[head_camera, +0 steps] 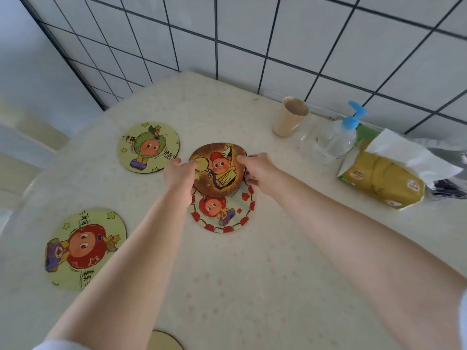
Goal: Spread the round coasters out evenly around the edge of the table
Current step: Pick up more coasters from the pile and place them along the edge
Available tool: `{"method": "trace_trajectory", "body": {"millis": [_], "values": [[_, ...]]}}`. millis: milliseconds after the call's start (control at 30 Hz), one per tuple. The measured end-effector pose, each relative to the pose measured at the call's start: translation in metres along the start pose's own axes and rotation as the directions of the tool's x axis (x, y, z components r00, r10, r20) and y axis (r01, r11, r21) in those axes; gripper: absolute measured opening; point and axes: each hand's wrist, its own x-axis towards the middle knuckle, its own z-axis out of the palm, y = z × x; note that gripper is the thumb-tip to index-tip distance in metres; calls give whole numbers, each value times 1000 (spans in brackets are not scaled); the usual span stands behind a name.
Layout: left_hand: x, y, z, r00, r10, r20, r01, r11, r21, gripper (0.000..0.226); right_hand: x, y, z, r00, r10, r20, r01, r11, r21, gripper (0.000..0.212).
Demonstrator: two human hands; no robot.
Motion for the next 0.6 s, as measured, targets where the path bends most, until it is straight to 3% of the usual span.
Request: {"method": "trace_trajectory", "body": {"millis": [67, 167, 267, 433, 600], "values": [[-1, 7, -3, 995, -53, 82, 61, 994, -94, 55, 1, -4, 6, 997, -76, 27, 76, 997, -12, 20], [-12, 11, -9, 982, -47, 181, 70, 990, -125, 16, -5, -9, 13, 992, -124, 35, 124, 992, 7, 14], [-17, 0, -24, 986, -37, 165, 61, 988, -142, 16, -16, 2, 8, 991, -134, -1, 134, 990, -32, 16], [-38, -41, -39, 991, 124, 42, -128, 985, 116, 14, -30, 52, -2, 964, -232, -132, 180, 930, -321, 21], [-54, -67, -28, 970, 194, -144, -128, 918, 375, 27, -39, 88, 9, 931, -349, -104, 229, 782, -580, 38]]}}
